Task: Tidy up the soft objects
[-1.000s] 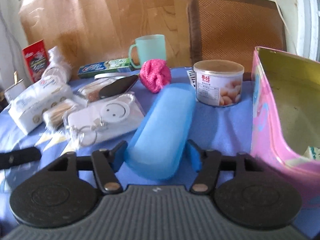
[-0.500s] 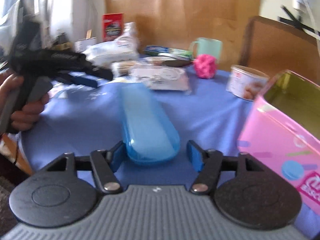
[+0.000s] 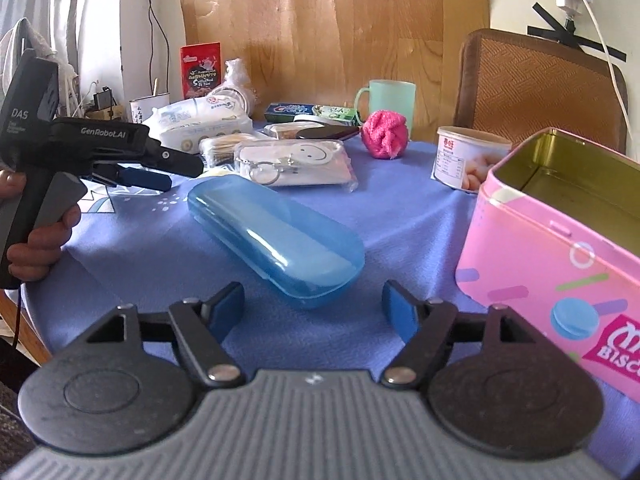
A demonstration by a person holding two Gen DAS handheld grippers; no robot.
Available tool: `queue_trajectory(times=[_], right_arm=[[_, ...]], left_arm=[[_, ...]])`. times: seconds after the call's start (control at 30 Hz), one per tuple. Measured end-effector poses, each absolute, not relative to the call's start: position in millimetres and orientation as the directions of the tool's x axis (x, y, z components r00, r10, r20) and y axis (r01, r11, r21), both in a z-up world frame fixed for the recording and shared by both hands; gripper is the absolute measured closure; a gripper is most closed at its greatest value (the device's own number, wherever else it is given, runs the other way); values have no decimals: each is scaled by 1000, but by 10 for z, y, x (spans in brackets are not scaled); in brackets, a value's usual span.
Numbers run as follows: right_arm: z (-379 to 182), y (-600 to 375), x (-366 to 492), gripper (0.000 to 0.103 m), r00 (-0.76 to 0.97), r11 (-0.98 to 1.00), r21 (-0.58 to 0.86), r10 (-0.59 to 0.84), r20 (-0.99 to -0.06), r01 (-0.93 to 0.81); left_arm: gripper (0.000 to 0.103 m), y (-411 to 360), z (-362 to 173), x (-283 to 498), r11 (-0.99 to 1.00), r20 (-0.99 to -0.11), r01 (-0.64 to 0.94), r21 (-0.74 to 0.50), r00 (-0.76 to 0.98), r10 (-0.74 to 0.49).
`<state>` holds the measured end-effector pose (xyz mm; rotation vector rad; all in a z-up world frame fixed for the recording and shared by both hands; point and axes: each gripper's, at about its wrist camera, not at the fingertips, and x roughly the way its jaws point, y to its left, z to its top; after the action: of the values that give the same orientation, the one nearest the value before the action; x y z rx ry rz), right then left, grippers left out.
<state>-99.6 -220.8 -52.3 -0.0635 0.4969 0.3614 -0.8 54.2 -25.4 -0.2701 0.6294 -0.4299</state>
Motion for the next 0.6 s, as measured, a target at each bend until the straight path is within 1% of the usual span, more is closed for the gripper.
queue_trajectory(times=[0.17, 0.3, 0.47, 0.57, 0.6], right_arm=[[-505, -2194, -975, 22, 813, 933, 18, 324, -484, -360], [-475, -2191, -929, 22, 803, 930, 1, 319, -503, -368], [-448, -2168, -863, 22, 790, 913, -35, 332, -516, -407], [-446, -2155, -828, 22, 782, 904, -43, 344, -520, -426], [-447, -2150, -819, 23, 779, 903, -37, 348, -522, -428]], left_arm=[[11, 558, -238, 25, 865, -512, 306, -397, 708, -486], [11, 541, -217, 81, 786, -486, 341, -516, 639, -596], [11, 294, -171, 118, 748, -487, 398, -531, 579, -654], [17, 113, -206, 146, 739, -509, 418, -529, 540, -670], [21, 64, -230, 155, 738, -520, 419, -529, 527, -672]])
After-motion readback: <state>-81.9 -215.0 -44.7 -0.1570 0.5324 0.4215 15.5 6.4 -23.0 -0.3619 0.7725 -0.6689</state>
